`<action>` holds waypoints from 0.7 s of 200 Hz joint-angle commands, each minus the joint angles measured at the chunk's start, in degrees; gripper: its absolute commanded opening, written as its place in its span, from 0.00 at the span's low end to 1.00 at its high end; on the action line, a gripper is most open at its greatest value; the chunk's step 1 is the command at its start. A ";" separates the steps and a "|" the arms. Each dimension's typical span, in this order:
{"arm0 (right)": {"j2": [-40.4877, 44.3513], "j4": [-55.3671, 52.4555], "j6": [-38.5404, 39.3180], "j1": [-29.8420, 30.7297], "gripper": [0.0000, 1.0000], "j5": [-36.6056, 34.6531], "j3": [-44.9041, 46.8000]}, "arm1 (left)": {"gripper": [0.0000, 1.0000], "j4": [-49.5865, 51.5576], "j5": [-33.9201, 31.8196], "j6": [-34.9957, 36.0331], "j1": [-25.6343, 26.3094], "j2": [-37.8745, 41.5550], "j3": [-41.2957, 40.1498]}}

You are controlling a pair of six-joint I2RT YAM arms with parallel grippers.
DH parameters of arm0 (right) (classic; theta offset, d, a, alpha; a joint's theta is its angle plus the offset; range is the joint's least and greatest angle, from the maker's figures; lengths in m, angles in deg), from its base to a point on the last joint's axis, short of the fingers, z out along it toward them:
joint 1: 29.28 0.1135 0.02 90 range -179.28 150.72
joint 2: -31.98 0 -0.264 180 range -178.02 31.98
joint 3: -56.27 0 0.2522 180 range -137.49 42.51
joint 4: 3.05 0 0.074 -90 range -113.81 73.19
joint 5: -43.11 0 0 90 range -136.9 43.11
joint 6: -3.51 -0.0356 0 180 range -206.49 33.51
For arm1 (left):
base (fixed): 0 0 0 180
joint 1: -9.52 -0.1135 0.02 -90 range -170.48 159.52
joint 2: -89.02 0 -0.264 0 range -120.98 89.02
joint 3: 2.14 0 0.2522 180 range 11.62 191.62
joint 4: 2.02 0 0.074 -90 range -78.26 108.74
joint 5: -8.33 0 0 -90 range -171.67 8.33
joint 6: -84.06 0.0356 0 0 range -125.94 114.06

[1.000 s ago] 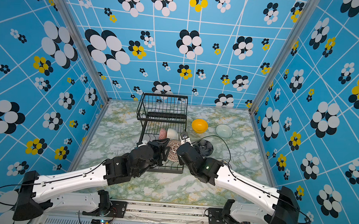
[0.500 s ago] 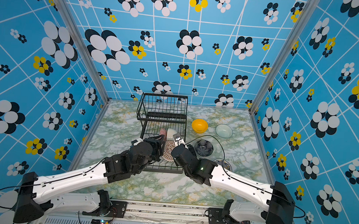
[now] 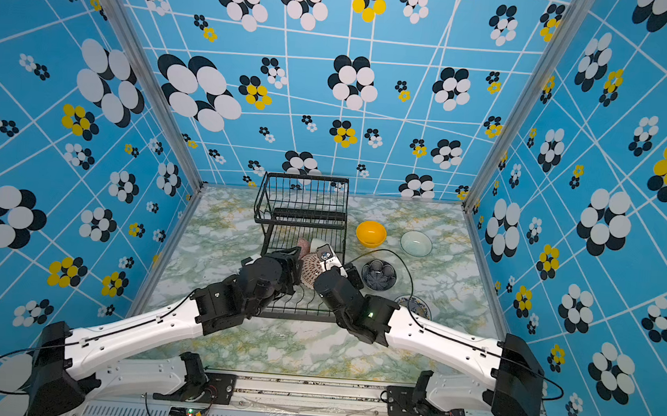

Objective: Load bowls into a dish rack
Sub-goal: Place the bowl in the dish rack.

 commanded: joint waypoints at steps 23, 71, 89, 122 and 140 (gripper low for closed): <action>0.10 6.01 2.31 0.68 0.00 -2.91 -1.73 | 0.42 -5.37 2.92 -10.62 -0.79 -3.77 -0.20; 0.79 7.09 3.68 1.53 0.00 -3.53 -0.75 | 0.42 -7.62 2.44 -10.39 -1.99 -4.59 -0.78; 0.69 7.71 4.47 1.92 0.00 -4.16 -0.42 | 0.42 -7.62 2.44 -10.63 -2.52 -4.69 -1.03; 0.58 9.42 6.18 2.84 0.00 -6.55 -0.09 | 0.40 -7.45 2.27 -10.82 -3.00 -4.38 -1.33; 0.85 10.41 6.64 3.04 0.00 -7.04 0.56 | 0.39 -7.36 2.00 -10.87 -3.18 -4.05 -1.57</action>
